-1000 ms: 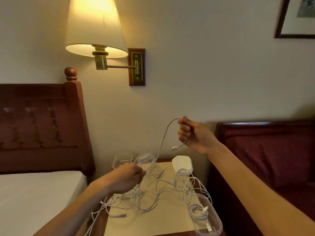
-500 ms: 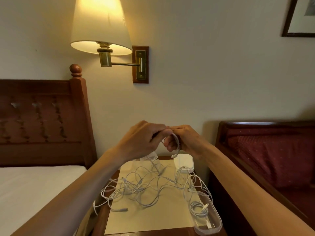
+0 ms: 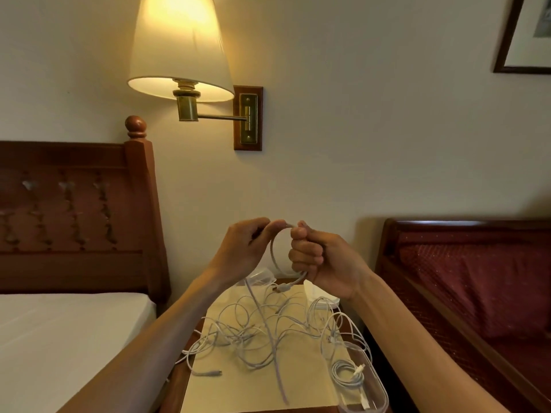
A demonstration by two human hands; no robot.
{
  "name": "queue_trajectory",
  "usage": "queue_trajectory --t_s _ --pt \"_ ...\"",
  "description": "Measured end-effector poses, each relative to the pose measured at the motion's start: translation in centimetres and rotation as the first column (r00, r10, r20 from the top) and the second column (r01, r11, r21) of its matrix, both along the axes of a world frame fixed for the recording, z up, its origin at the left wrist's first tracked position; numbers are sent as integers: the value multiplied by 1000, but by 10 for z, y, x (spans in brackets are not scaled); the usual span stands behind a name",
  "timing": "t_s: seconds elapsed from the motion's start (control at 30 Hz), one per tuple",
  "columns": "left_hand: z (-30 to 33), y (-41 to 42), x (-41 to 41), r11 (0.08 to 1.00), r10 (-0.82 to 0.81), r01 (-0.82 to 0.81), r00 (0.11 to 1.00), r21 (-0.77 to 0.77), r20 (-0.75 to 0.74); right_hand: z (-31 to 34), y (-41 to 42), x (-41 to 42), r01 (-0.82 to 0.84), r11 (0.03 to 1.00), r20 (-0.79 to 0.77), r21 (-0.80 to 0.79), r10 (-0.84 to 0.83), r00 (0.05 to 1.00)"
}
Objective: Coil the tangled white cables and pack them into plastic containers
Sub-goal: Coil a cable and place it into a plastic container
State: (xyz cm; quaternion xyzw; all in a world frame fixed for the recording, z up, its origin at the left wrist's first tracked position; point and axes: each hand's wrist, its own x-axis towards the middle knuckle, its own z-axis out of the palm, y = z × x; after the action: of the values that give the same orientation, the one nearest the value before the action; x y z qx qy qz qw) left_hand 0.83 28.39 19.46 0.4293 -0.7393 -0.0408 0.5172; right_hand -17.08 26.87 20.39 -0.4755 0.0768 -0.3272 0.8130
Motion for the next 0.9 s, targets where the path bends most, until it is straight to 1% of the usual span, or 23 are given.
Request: queue_trajectory --t_s 0.1,0.17,0.27,0.37,0.43,0.5,0.6,0.67,0.77,0.9 --pt "-23 -5 12 982 -66 100 977 161 -204 7 -5 -7 -61 996 102 65 54 993" --pt "-46 -4 22 963 -59 134 950 232 -305 13 -6 -14 -34 996 115 84 24 993" --pt "-72 1 27 931 -1 144 919 334 -394 19 -6 -19 36 994 66 102 -43 997" --pt "-65 2 25 919 24 153 897 363 -440 36 -10 -20 76 993 63 93 -82 995" --pt "-49 3 25 924 36 124 913 361 -407 56 -13 -21 91 994 61 64 -95 994" --pt "-36 3 26 936 48 75 940 344 -337 76 -14 -25 110 994 63 28 -112 992" --pt "-29 2 33 938 51 52 957 342 -285 100 -14 -30 113 993 106 39 -116 988" --pt "-28 2 37 940 52 25 975 340 -216 111 -14 -31 110 993 115 36 -114 987" --pt "-23 3 38 949 34 0 994 314 -101 117 -15 -26 147 989 64 -9 -146 987" --pt "-15 0 36 972 49 -55 998 228 32 112 -16 -17 184 979 10 -90 -183 983"
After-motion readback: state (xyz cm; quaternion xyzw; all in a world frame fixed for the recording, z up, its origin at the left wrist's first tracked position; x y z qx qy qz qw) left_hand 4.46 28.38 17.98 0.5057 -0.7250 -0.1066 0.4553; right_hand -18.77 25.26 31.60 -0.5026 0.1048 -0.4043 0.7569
